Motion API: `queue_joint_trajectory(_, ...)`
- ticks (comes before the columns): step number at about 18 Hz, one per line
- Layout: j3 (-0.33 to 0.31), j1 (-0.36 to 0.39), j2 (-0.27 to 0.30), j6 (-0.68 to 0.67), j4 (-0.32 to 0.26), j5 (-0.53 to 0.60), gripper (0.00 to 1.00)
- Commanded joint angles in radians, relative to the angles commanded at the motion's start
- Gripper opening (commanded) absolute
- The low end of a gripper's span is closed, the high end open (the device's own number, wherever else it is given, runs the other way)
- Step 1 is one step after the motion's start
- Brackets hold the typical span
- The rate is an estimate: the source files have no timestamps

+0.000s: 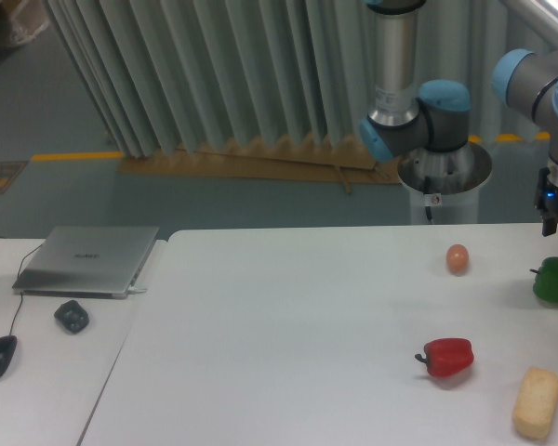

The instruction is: Place the red peppers in a basket

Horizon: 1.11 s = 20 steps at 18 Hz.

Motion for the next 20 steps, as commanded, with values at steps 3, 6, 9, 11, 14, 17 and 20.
queue_joint_trajectory(3, -0.002, -0.002, 0.0, -0.008, 0.003, -0.006, 1.0)
queue_joint_trajectory(6, 0.0, -0.002, -0.003, -0.006, 0.012, -0.002, 1.0)
queue_joint_trajectory(9, 0.0, -0.002, -0.003, -0.011, 0.02, 0.003, 1.0)
queue_joint_trajectory(11, 0.001, -0.003, -0.001, -0.006, 0.022, 0.009, 1.0)
queue_joint_trajectory(14, -0.002, -0.006, 0.0, -0.002, 0.022, 0.018, 1.0)
queue_joint_trajectory(17, -0.002, -0.003, 0.003, -0.003, 0.019, 0.017, 1.0)
queue_joint_trajectory(20, -0.002, -0.005, 0.003, -0.009, 0.019, 0.009, 1.0)
